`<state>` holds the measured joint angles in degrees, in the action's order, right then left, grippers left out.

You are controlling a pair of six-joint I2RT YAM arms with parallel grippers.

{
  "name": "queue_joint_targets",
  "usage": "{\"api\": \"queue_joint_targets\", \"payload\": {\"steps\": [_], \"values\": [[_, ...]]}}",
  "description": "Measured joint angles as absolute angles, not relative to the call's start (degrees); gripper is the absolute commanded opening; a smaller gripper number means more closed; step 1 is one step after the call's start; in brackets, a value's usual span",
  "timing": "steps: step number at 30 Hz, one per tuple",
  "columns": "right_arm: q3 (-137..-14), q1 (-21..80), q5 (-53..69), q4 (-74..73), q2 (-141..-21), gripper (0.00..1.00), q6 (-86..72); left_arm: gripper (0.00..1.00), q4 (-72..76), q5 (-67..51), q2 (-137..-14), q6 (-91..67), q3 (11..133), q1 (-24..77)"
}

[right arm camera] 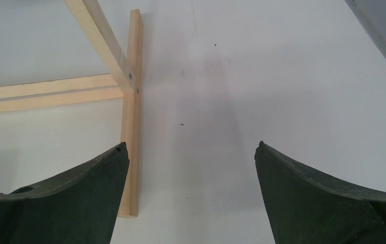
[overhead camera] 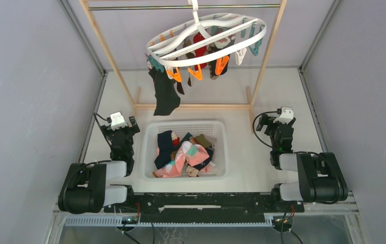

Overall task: Remove the socks clipped to the hanger
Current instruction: Reset both arms

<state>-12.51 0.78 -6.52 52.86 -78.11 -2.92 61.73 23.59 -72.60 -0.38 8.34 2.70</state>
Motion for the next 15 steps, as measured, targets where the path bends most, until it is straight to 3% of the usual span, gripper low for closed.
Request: {"api": "queue_joint_targets", "payload": {"steps": [15], "values": [[-12.51, 0.78, -5.89, 52.86, -78.11, 1.00, -2.92, 1.00, 61.73, 23.59, -72.62, -0.38, 8.34, 2.70]]}}
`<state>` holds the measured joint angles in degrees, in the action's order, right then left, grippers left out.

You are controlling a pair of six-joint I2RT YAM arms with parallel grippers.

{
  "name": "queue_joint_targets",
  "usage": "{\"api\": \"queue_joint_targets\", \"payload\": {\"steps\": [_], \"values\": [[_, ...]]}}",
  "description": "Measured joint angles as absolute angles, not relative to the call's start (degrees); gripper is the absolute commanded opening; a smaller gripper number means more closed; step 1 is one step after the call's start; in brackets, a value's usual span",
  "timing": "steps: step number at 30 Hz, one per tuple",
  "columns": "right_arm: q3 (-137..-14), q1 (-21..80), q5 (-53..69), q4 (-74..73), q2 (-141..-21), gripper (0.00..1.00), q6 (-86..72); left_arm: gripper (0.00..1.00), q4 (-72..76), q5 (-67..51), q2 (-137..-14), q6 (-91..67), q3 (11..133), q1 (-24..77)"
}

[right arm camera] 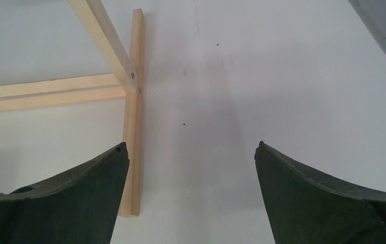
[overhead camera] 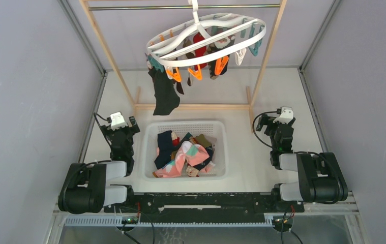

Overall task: Remove the socks clipped to the hanger
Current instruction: Reset both arms

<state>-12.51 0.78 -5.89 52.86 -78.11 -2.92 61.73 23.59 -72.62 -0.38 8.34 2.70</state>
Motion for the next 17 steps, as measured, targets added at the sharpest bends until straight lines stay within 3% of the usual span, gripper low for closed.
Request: {"api": "queue_joint_targets", "payload": {"steps": [17], "values": [[-12.84, 0.78, -5.63, 52.62, -78.11, 1.00, -2.96, 1.00, 61.73, 23.59, -72.60, -0.38, 8.34, 2.70]]}}
